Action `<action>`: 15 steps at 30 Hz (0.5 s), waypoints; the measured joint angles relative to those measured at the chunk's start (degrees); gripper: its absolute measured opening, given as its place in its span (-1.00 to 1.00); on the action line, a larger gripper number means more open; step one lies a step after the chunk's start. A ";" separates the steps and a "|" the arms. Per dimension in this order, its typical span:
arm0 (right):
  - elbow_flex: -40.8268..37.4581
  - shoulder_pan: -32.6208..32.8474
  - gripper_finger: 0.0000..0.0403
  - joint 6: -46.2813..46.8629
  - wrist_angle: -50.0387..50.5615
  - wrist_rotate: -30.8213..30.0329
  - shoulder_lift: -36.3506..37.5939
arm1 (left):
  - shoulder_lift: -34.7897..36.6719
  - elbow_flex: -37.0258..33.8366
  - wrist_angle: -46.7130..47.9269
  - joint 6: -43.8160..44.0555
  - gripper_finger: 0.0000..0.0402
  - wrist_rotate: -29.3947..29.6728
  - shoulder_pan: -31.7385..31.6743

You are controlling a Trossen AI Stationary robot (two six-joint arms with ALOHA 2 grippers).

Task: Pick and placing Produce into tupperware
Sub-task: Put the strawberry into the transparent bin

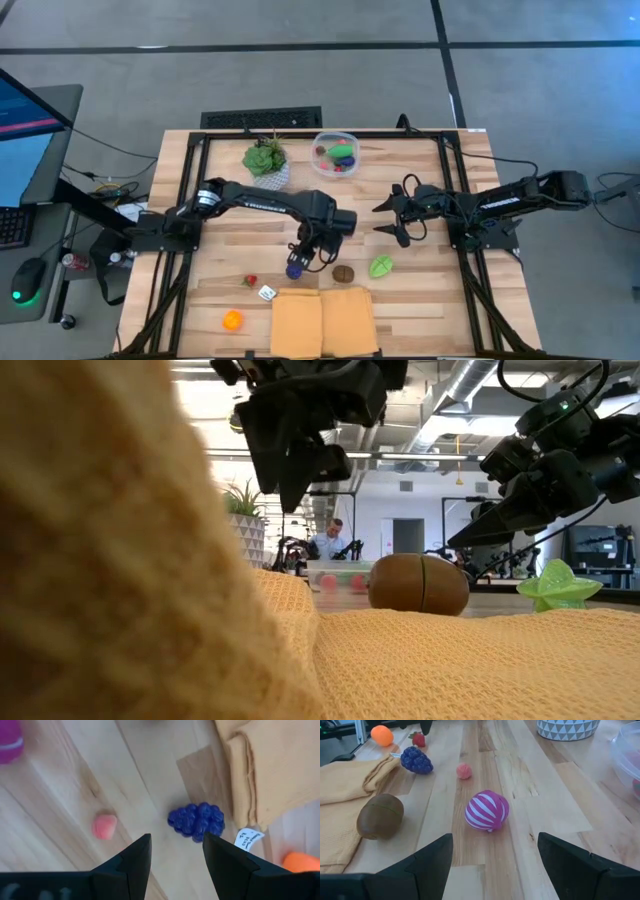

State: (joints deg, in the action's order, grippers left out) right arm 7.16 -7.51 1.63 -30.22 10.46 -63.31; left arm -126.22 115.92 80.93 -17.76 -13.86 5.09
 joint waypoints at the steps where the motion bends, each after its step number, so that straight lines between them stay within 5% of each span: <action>1: 0.00 0.00 0.56 -0.01 0.00 0.00 0.00 | 0.41 0.00 -0.11 0.44 -0.16 0.81 0.32; 15: 0.00 0.00 0.56 -0.02 -0.20 0.00 0.00 | 16.23 -0.04 -9.48 6.21 -0.16 22.89 7.79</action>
State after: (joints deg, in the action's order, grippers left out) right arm 7.16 -7.51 1.61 -30.41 10.46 -63.31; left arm -109.99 115.88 71.45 -11.55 9.03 12.88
